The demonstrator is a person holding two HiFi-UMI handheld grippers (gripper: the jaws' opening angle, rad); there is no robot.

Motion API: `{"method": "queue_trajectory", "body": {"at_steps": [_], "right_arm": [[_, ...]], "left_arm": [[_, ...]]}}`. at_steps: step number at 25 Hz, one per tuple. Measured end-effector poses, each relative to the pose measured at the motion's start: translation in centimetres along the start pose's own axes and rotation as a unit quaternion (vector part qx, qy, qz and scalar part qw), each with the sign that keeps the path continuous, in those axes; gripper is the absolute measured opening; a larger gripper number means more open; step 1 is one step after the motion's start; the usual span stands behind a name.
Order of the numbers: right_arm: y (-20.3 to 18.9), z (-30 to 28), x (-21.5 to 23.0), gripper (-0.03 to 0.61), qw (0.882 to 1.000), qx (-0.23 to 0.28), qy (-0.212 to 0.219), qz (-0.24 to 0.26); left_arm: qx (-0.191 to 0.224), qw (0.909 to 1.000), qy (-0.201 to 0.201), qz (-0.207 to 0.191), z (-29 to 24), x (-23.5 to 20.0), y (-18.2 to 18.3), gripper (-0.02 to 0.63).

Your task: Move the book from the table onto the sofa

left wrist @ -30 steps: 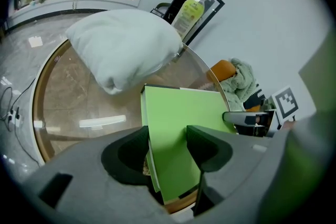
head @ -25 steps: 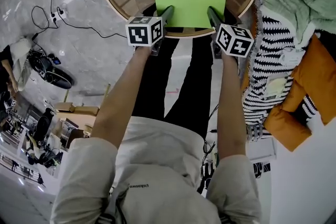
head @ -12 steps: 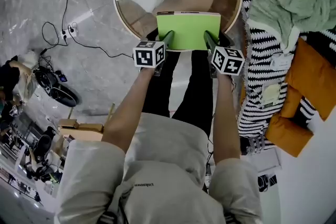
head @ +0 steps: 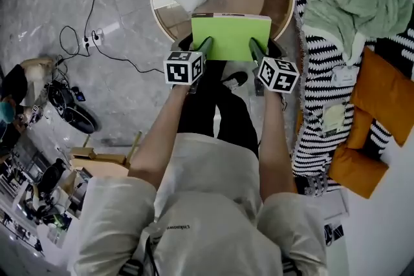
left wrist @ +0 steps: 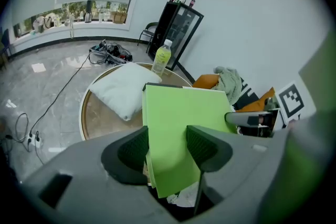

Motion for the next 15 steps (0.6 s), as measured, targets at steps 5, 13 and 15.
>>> {"method": "queue_trajectory", "body": {"at_steps": [5, 13, 15], "right_arm": [[0.7, 4.0, -1.9, 0.212, 1.0, 0.02, 0.017, 0.014], [-0.3, 11.3, -2.5, 0.212, 0.998, 0.057, 0.028, 0.007], [-0.6, 12.8, -2.5, 0.212, 0.997, 0.067, 0.027, 0.004]], "left_arm": [[0.02, 0.9997, 0.012, -0.006, 4.1, 1.9, 1.0, 0.232], [0.045, 0.9983, 0.012, -0.034, 9.3, 6.7, 1.5, 0.232], [0.051, 0.9983, 0.012, -0.028, 10.3, 7.7, 1.7, 0.232]]}}
Point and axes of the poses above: the fingertips, and each gripper's own axes: z backward along the fingers, x to its right, y out of its top, the point moved 3 cm from there along z, backward along the fingers, and after that the axes turned 13 degrees about -z, right-handed, at the moved point
